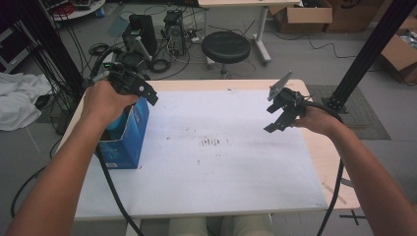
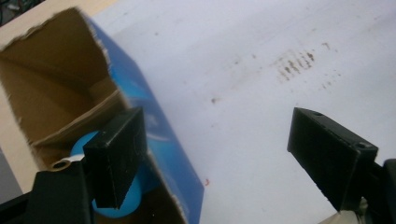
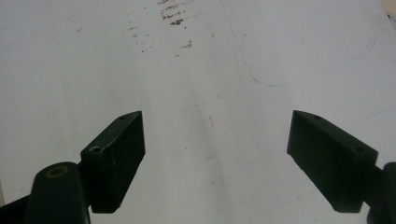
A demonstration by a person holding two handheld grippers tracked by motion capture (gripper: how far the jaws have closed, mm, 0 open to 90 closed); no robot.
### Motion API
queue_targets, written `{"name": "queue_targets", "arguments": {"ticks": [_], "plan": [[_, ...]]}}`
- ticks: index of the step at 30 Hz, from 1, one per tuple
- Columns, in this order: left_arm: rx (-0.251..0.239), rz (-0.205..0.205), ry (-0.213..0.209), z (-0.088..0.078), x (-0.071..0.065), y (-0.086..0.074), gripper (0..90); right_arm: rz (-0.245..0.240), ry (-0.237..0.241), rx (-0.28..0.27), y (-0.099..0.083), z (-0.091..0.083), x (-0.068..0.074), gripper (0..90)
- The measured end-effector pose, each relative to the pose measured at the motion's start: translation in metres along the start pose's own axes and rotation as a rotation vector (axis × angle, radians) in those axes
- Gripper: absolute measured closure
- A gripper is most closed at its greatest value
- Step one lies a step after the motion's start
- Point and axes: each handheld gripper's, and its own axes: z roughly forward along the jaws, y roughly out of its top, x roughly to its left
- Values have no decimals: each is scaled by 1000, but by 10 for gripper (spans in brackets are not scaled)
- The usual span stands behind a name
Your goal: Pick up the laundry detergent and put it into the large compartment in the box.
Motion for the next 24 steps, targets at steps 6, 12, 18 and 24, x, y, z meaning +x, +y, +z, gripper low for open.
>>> {"name": "queue_targets", "arguments": {"ticks": [6,12,18,24], "plan": [[2,83,-26,6,-24,12,203,0,1,3,2,0,1,188],[21,163,-43,14,-45,20,205,1,2,9,2,1,2,188],[59,270,-61,24,-66,29,207,3,2,17,5,1,3,186],[107,381,-86,32,-83,35,207,-1,7,22,7,4,4,187]]}}
